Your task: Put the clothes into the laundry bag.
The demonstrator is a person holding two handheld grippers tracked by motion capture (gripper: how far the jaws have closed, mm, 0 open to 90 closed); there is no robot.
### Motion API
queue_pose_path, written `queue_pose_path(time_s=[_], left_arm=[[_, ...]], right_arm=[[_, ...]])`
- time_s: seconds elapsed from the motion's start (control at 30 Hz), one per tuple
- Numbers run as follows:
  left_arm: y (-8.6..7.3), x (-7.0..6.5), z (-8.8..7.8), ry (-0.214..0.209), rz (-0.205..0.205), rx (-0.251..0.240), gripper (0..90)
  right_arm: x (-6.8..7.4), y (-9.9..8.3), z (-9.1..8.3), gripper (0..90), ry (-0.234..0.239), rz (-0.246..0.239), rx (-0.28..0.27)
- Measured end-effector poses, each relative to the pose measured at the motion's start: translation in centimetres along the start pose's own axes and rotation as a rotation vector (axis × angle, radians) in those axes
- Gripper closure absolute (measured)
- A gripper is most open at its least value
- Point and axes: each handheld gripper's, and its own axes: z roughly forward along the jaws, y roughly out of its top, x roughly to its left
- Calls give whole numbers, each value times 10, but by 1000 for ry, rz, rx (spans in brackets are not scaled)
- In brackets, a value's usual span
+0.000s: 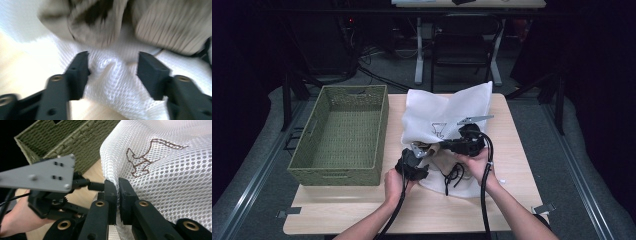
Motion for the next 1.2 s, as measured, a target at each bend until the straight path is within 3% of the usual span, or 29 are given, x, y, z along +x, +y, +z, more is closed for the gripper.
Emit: queue_pose_path(time_s=[0.03, 0.07, 0.1, 0.2, 0.4, 0.5, 0.57, 0.63, 0.67, 0.7, 0.77, 0.9, 0.97, 1.13, 1.17, 1.2], left_arm=[[-2, 0, 1, 6, 8, 7, 559], [-7, 1, -3, 18, 19, 0, 695], [-7, 1, -3, 18, 19, 0, 757], [-13, 1, -13, 15, 15, -24, 816], [-26, -4, -39, -3, 45, -62, 826], [-35, -3, -49, -24, 53, -43, 821], [-42, -1, -51, -13, 60, -33, 812], [-42, 1, -52, -18, 54, -22, 748], [-41, 1, -53, -15, 44, -34, 622], [-37, 1, -55, -12, 43, -40, 622], [-28, 1, -57, -11, 24, -71, 526], [-8, 8, -56, -11, -55, -116, 467], [-1, 15, -50, -23, -115, -99, 459], [5, 22, -25, 11, -156, -47, 512], [5, 23, -20, 6, -174, -42, 576], [6, 22, -15, 5, -169, -55, 703]], right_arm=[[0, -1, -2, 865, -8, -2, 0], [-3, -2, -5, 865, -24, -9, 1], [-3, -2, -5, 865, -24, -9, 1], [-9, -3, -8, 865, -41, 0, -2], [-14, -4, -8, 863, -67, 4, 18], [-15, -5, -6, 862, -74, 5, 34], [-15, -5, -4, 862, -74, 1, 50], [-11, -5, -1, 862, -71, -14, 61], [-7, -4, 2, 863, -72, -31, 63], [-7, -4, 2, 863, -72, -31, 63], [-4, -3, 4, 863, -69, -40, 58], [-2, -1, 5, 863, -62, -41, 55], [-3, -2, 4, 862, -61, -39, 47], [-3, -1, 5, 863, -54, -39, 44], [-3, -1, 6, 864, -53, -35, 44], [-2, 0, 7, 865, -49, -40, 43]])
